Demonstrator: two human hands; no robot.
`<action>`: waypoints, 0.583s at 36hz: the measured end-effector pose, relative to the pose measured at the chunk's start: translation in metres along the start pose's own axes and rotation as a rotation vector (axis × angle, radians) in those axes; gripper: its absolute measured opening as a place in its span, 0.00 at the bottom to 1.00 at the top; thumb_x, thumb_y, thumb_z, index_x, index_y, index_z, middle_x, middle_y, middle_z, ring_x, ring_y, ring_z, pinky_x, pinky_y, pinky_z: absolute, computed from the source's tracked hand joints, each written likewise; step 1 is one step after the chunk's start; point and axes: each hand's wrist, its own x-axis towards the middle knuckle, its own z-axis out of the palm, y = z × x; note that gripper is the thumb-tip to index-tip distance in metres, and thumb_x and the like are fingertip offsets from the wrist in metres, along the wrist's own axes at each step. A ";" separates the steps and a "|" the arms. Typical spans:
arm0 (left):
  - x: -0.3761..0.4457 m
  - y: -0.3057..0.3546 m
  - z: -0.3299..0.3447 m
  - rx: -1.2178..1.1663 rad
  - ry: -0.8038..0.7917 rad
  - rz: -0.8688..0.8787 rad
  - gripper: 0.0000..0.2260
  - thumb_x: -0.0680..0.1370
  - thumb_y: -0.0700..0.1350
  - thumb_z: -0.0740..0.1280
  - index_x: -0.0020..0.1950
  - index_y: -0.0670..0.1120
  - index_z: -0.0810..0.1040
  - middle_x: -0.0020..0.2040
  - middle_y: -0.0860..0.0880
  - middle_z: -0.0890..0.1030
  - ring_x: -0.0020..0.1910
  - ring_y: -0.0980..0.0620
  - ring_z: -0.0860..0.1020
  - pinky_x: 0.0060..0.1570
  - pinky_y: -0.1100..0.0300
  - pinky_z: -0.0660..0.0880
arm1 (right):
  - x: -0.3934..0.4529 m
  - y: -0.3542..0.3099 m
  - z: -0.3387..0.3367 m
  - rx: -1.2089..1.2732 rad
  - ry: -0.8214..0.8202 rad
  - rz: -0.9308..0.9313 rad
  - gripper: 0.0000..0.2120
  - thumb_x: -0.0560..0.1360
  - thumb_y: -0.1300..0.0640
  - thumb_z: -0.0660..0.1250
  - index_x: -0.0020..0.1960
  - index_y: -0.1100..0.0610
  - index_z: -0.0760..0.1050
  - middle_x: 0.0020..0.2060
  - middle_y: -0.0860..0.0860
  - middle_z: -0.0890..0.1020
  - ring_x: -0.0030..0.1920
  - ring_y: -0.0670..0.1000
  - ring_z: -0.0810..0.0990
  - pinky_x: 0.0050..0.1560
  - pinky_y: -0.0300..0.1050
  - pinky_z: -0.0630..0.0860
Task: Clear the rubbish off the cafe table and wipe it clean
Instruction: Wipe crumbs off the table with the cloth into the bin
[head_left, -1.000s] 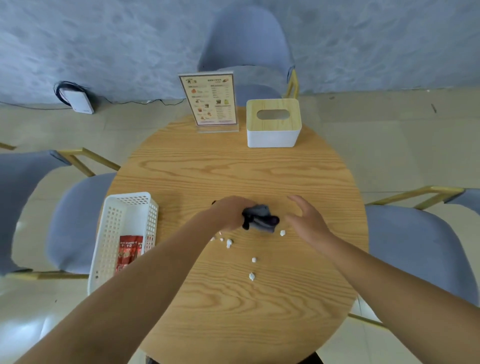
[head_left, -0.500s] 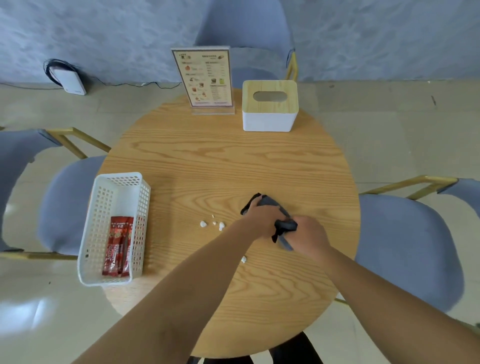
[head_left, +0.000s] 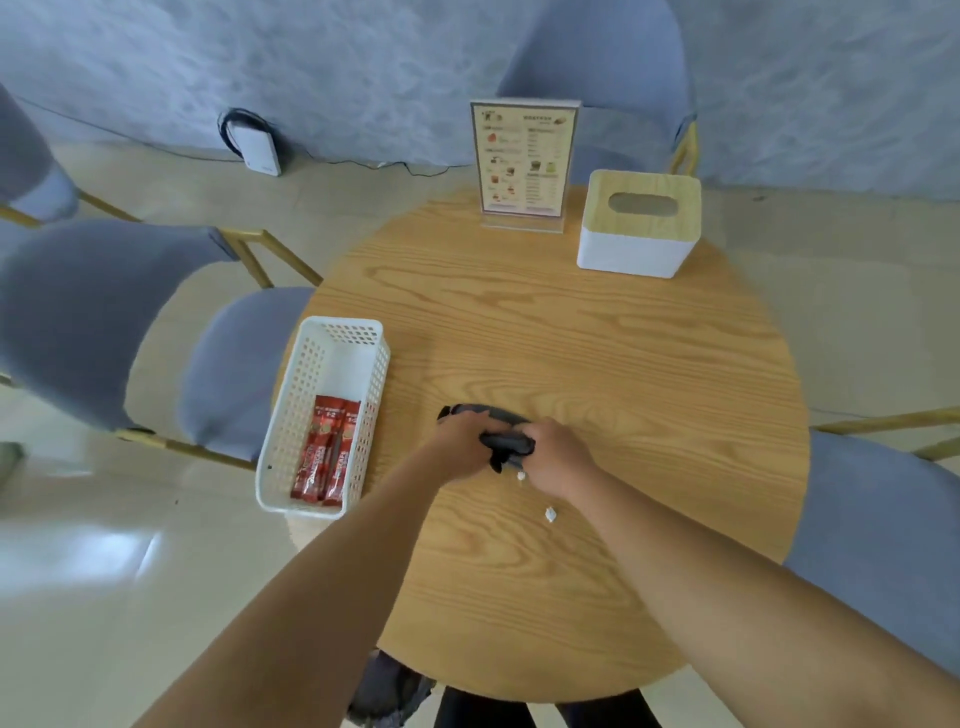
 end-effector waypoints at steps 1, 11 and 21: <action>-0.008 -0.006 0.008 -0.021 0.036 -0.017 0.16 0.81 0.41 0.64 0.67 0.53 0.80 0.69 0.47 0.78 0.73 0.46 0.70 0.67 0.54 0.69 | 0.001 -0.003 0.004 -0.023 -0.013 -0.009 0.11 0.76 0.57 0.66 0.55 0.46 0.81 0.51 0.51 0.79 0.50 0.56 0.79 0.41 0.48 0.76; -0.076 0.021 0.106 -0.286 0.202 -0.238 0.21 0.80 0.41 0.62 0.71 0.58 0.77 0.79 0.52 0.68 0.81 0.56 0.55 0.68 0.52 0.55 | -0.036 0.012 0.011 -0.242 -0.186 0.060 0.20 0.77 0.63 0.60 0.36 0.40 0.77 0.47 0.49 0.81 0.44 0.55 0.79 0.32 0.43 0.69; -0.097 0.020 0.070 -0.082 -0.043 -0.068 0.14 0.80 0.47 0.64 0.64 0.55 0.79 0.51 0.49 0.84 0.50 0.46 0.81 0.51 0.47 0.78 | -0.071 0.006 -0.007 -0.207 -0.244 0.070 0.13 0.70 0.65 0.61 0.34 0.51 0.79 0.32 0.50 0.82 0.36 0.54 0.81 0.31 0.47 0.72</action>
